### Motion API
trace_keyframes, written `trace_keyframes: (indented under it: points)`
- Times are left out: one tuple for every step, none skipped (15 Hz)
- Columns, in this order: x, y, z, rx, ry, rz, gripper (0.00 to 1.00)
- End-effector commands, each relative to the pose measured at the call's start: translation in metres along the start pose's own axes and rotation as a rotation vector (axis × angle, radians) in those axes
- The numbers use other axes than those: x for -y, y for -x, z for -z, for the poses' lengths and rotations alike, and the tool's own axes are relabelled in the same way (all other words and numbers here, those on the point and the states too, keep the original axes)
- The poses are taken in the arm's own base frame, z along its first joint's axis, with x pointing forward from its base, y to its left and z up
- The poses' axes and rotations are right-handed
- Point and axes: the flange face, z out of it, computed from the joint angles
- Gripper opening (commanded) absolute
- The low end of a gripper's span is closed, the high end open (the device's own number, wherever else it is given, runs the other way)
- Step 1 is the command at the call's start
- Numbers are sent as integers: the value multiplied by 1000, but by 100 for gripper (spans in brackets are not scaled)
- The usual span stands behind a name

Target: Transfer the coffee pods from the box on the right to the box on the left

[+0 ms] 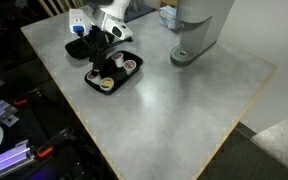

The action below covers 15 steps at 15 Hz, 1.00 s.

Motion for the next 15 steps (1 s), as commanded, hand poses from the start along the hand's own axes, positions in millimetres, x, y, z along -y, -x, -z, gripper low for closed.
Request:
trace_keyframes:
  points:
    - [-11, 2, -3, -22, -14, -10, 100]
    - [-13, 1, -3, -25, -16, -12, 100]
    - [-15, 0, -3, -29, -18, -17, 100]
    - [-17, -1, -3, -34, -20, -19, 100]
    - [-20, -3, -1, -44, -18, -28, 100]
    - [-23, -5, 1, -49, -22, -32, 100]
    - [-25, -6, 3, -58, -25, -37, 100]
    - [-27, -7, 4, -63, -26, -41, 100]
    - [-28, -8, 5, -66, -29, -45, 100]
    - [-30, -9, 4, -65, -32, -50, 100]
    - [-32, -10, 3, -61, -36, -55, 100]
    - [-34, -11, 2, -59, -38, -60, 100]
    - [-36, -10, 1, -59, -40, -65, 100]
    - [-39, -11, 2, -64, -38, -75, 100]
    - [-40, -11, 4, -60, -43, -84, 100]
